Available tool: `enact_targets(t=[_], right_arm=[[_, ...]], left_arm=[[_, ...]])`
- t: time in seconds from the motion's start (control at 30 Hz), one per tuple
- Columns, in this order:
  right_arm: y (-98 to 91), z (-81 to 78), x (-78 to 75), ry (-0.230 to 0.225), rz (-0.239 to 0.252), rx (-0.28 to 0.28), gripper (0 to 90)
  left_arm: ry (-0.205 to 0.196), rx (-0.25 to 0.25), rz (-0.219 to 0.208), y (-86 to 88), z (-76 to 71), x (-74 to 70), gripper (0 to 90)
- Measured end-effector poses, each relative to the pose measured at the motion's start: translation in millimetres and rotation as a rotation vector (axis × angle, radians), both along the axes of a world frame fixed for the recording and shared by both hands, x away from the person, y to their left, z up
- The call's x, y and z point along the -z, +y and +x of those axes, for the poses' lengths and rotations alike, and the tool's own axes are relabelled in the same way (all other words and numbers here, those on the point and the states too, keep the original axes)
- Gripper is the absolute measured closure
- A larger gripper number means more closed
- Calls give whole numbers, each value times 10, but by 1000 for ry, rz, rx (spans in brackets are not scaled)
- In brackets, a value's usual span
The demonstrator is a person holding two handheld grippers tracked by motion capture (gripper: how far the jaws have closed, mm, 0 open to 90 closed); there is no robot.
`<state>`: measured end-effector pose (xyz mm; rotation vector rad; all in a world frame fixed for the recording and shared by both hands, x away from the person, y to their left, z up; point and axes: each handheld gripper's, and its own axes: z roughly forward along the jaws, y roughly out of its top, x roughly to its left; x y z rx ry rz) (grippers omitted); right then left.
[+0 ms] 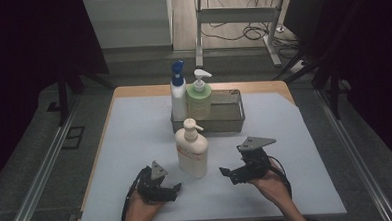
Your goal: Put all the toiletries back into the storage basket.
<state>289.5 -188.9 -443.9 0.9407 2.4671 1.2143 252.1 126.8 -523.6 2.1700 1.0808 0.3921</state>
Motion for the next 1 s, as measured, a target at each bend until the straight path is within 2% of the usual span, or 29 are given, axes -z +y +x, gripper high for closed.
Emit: enact_targets(t=[0.3, 0.43, 0.7, 1.0], right_arm=[[225, 41, -97, 8, 31, -28, 8], [306, 50, -138, -1, 25, -43, 8], [492, 92, -197, 9, 32, -54, 15], [721, 144, -240, -4, 12, -61, 105]], left_arm=[[0, -2, -4, -2, 0, 2, 106], [1, 0, 0, 0, 0, 0, 106], [3, -1, -4, -1, 1, 0, 106], [1, -3, -7, -3, 1, 2, 106]])
